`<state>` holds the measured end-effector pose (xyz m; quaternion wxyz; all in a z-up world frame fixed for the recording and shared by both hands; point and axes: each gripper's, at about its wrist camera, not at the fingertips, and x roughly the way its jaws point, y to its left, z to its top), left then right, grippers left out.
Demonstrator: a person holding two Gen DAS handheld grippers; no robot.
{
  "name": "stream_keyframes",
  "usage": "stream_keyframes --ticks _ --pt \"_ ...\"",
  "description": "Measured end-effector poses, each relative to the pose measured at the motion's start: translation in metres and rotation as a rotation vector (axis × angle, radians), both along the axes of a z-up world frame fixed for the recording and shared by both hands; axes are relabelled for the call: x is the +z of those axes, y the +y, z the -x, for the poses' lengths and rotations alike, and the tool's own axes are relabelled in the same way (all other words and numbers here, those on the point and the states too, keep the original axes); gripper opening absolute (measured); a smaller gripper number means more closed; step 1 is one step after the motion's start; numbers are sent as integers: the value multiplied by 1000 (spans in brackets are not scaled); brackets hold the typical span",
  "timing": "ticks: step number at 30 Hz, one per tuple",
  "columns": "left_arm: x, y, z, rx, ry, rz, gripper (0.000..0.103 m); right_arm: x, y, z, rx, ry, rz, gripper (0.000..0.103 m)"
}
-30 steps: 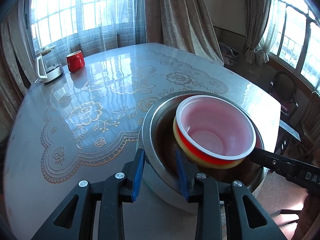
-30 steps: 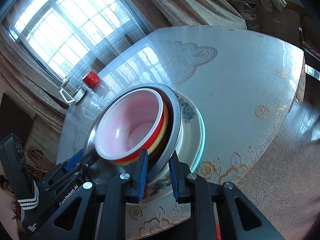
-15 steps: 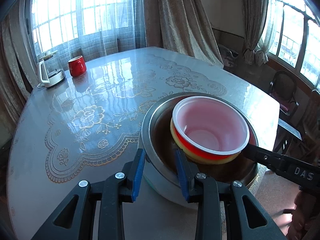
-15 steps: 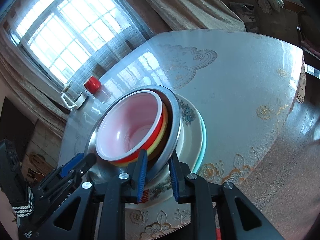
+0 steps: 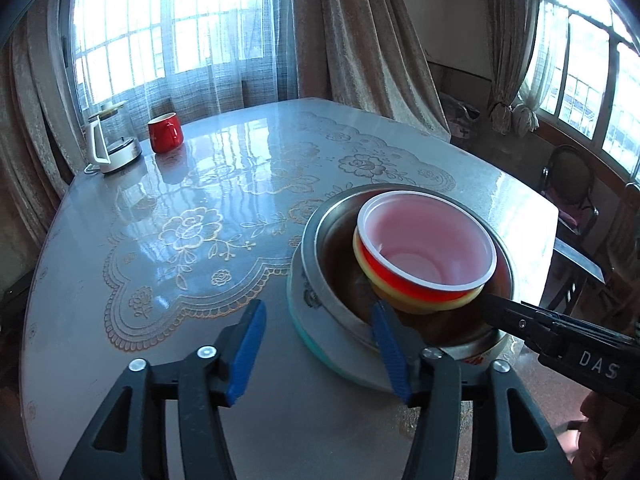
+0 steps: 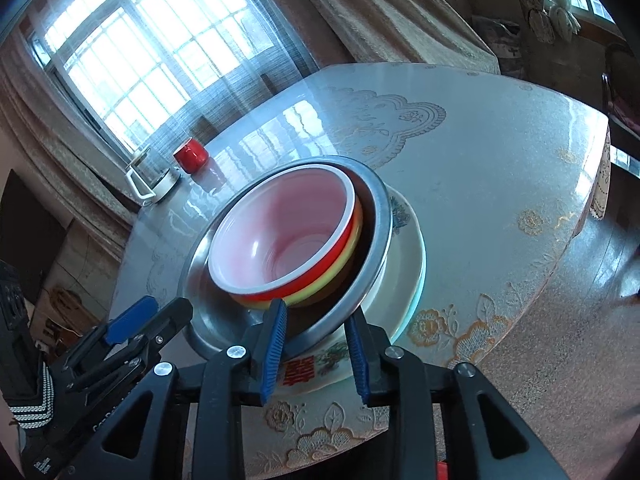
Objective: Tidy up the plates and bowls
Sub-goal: 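Lower the steel bowl stack onto the plate stack with both tools, then open both tools and pull them back from the stack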
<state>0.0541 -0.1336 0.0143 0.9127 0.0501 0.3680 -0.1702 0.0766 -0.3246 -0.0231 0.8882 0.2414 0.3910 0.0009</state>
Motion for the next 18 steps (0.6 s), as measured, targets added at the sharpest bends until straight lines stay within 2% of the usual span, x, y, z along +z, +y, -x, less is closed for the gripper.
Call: stream_keyframes --ticks 5,7,9,10,12,16,18 --pt "-2 10 10 15 -7 4 83 4 7 9 -2 -20 31 41" --pt "-2 15 17 23 -24 -1 89 7 11 16 -12 -42 72 49" --pt "-2 19 24 34 -44 -8 100 10 17 24 -23 -65 125 66" --pt "-3 23 28 48 -62 -17 102 11 19 27 -27 -72 145 76" --pt "-5 26 35 69 -87 -44 103 11 24 34 -53 -90 200 81" --pt "-15 31 45 85 -85 -111 103 4 29 45 -79 -87 242 83" --pt "-19 35 51 92 -88 -119 103 1 31 49 -80 -76 241 83"
